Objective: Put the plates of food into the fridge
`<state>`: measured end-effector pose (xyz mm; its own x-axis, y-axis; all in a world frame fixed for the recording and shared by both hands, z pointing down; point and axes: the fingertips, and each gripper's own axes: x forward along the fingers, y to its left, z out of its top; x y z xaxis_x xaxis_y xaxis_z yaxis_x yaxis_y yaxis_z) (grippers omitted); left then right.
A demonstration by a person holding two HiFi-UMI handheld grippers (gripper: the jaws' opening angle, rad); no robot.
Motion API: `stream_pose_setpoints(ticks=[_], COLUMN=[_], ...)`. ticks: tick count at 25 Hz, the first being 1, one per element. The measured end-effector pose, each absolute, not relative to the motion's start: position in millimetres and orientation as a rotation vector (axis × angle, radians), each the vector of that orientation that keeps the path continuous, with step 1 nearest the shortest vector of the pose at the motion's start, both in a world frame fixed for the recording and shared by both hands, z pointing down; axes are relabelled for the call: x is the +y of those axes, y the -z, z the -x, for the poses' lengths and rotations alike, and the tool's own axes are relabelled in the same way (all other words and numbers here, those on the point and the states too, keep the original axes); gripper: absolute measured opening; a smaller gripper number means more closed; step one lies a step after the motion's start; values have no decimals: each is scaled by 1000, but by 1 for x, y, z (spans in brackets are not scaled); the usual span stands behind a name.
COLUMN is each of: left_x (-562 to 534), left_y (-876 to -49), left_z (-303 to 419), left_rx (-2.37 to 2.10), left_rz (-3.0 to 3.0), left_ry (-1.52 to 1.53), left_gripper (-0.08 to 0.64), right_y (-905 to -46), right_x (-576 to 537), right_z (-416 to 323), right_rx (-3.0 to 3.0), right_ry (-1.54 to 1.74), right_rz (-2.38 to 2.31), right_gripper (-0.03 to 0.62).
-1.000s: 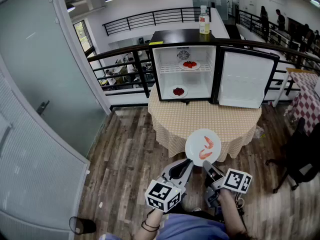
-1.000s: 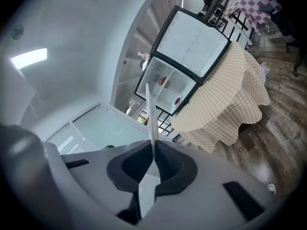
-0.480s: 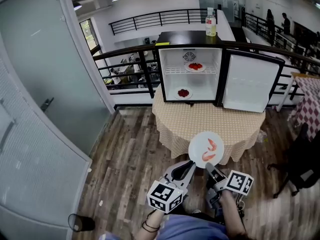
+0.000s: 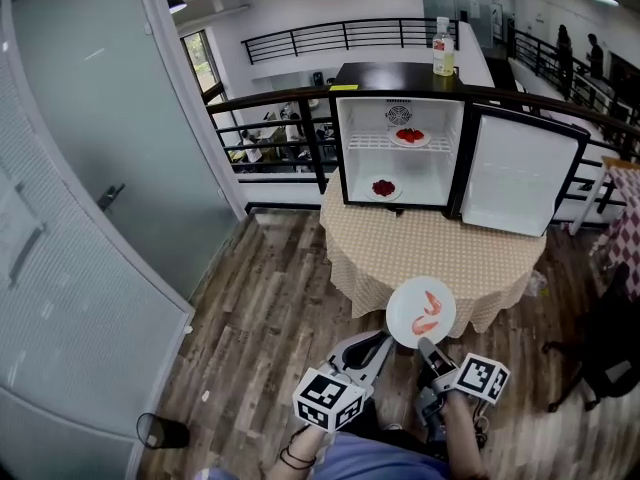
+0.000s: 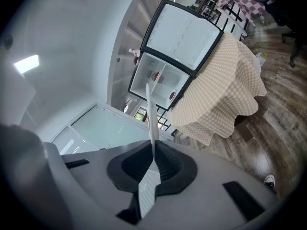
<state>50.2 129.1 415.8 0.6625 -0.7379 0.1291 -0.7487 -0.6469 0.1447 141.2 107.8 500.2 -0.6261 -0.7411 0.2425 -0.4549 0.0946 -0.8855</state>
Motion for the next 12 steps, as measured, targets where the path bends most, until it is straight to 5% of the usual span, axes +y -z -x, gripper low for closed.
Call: stream_pose_setpoints(ticks=[12], left_x=[108], left_y=[-420], left_z=[-58], left_rx=[-1219], left_rz=[-2677], left_ry=[-134], left_gripper=[34], right_y=[-511], right_x=[83], right_z=[-157], right_rx=[2080], right_ry=[1567], right_rz=[1210], right_gripper=[23])
